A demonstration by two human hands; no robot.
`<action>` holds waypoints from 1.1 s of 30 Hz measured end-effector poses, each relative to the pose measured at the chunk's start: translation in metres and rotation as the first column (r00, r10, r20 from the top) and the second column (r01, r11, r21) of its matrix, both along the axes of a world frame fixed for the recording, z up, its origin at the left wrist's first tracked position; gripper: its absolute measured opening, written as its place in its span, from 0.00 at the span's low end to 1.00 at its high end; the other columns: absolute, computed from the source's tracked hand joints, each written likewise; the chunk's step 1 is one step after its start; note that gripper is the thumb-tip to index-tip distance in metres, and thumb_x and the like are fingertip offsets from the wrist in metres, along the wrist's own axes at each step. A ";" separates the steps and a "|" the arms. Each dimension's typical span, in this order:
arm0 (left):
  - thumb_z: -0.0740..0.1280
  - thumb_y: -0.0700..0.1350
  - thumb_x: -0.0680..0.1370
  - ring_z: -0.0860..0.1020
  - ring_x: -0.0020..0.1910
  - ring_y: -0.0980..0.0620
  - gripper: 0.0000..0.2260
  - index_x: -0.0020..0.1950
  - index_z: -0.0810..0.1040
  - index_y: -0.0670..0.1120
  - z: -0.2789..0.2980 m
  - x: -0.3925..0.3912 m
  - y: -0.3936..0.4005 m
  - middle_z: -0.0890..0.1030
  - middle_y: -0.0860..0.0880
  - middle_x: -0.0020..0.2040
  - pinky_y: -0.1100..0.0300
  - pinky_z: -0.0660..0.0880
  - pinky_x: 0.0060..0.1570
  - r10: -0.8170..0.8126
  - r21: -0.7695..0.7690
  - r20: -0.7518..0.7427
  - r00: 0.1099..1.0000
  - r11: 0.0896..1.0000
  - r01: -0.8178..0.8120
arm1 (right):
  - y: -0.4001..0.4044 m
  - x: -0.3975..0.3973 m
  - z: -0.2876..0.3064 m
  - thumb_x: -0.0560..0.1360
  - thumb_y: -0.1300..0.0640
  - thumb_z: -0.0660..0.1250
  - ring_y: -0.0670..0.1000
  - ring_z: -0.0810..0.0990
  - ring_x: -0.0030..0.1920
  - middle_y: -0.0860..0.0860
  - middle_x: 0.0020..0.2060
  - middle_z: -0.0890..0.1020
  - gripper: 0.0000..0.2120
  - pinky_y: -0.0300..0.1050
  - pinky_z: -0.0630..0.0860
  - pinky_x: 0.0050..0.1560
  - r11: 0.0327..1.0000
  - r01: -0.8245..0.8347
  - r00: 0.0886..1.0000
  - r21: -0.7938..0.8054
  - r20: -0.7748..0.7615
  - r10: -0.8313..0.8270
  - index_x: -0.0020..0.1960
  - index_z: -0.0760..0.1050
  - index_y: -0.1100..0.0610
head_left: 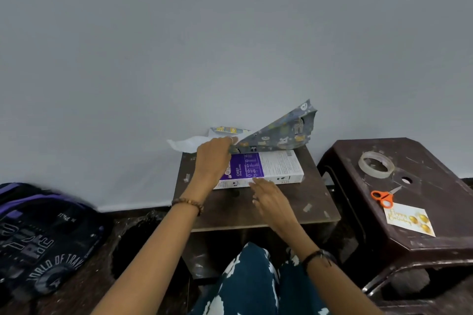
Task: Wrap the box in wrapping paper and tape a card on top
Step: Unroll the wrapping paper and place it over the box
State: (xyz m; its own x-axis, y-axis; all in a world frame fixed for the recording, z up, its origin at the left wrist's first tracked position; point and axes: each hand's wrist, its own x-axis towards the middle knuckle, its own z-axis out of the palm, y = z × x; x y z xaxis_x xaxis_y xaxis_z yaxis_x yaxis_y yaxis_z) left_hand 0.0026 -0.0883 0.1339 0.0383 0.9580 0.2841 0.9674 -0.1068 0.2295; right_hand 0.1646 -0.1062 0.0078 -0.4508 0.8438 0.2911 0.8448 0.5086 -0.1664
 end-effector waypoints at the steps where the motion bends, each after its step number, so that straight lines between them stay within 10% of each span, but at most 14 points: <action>1: 0.60 0.48 0.80 0.78 0.56 0.48 0.19 0.71 0.67 0.49 -0.002 0.001 0.002 0.78 0.46 0.61 0.59 0.73 0.52 -0.016 -0.021 -0.024 1.000 1.000 0.016 | 0.013 -0.001 0.002 0.71 0.61 0.70 0.56 0.72 0.67 0.58 0.65 0.74 0.25 0.51 0.63 0.70 0.998 0.008 0.999 -0.066 0.032 -0.006 0.67 0.70 0.62; 13: 0.59 0.38 0.80 0.58 0.74 0.53 0.25 0.75 0.58 0.51 -0.022 0.003 0.024 0.62 0.51 0.75 0.54 0.55 0.71 -0.114 -0.114 -0.182 0.977 0.989 0.095 | 0.130 -0.021 0.008 0.63 0.42 0.77 0.55 0.57 0.74 0.51 0.75 0.58 0.51 0.49 0.57 0.73 0.828 0.021 0.971 -0.560 0.210 0.117 0.76 0.51 0.52; 20: 0.60 0.38 0.79 0.56 0.75 0.53 0.26 0.75 0.57 0.52 -0.035 0.004 0.022 0.61 0.51 0.75 0.53 0.54 0.72 -0.118 -0.163 -0.151 0.982 0.982 0.093 | 0.107 -0.019 -0.004 0.64 0.40 0.75 0.56 0.58 0.74 0.55 0.73 0.64 0.50 0.53 0.53 0.74 0.856 0.046 0.973 -0.514 0.217 0.078 0.75 0.52 0.53; 28: 0.58 0.48 0.80 0.57 0.75 0.52 0.22 0.74 0.59 0.52 -0.035 0.008 0.003 0.62 0.51 0.75 0.53 0.54 0.72 -0.138 -0.210 -0.111 0.984 0.971 0.113 | 0.038 -0.014 -0.011 0.67 0.33 0.67 0.61 0.39 0.75 0.57 0.76 0.42 0.54 0.64 0.42 0.72 0.915 0.123 0.938 -0.384 0.346 0.020 0.77 0.37 0.50; 33: 0.59 0.36 0.79 0.58 0.74 0.52 0.24 0.73 0.62 0.52 -0.023 0.005 -0.006 0.63 0.51 0.74 0.53 0.61 0.68 -0.080 -0.086 -0.063 0.995 0.994 0.074 | 0.057 -0.014 0.005 0.68 0.34 0.67 0.58 0.45 0.76 0.57 0.76 0.48 0.50 0.62 0.46 0.72 0.892 0.112 0.963 -0.439 0.269 0.012 0.77 0.44 0.51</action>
